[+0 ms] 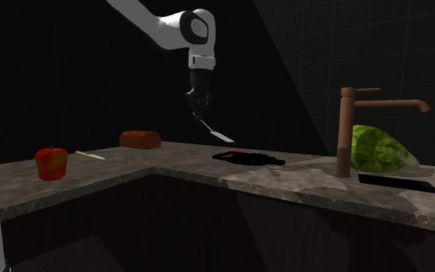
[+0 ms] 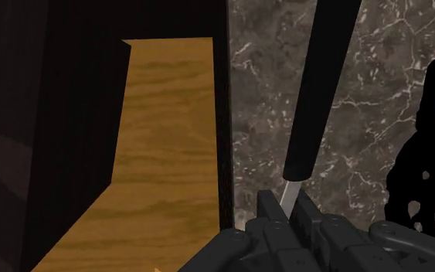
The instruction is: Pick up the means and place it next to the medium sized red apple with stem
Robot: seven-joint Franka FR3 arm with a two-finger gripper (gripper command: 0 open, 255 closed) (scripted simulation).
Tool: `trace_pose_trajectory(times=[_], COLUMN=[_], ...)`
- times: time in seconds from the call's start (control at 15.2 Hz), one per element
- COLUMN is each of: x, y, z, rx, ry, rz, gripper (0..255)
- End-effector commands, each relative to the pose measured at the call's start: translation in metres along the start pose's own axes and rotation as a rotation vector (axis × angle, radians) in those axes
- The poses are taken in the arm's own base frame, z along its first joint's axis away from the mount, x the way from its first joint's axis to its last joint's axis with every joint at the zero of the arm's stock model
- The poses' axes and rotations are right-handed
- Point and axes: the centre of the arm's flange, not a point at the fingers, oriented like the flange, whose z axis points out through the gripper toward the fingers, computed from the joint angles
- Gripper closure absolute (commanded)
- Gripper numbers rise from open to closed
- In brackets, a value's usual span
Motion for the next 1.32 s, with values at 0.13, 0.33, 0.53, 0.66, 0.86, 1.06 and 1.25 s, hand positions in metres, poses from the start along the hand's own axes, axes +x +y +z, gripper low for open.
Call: trace_pose_trajectory(times=[0.13,0.33,0.53,0.66,0.86,1.06,1.25], x=[-0.045,-0.081,-0.117,-0.14,-0.176,-0.212,-0.248], y=[0.025,0.042,0.059,0.07,0.087,0.104,0.121], z=[0.006,0.008,0.011,0.012,0.014,0.017,0.019], rx=[0.0,0.0,0.0,0.0,0.0,0.0,0.0], ry=[0.0,0.0,0.0,0.0,0.0,0.0,0.0], rz=[0.002,0.002,0.002,0.002,0.002,0.002,0.002], gripper=[255,255,255,255,255,255,255])
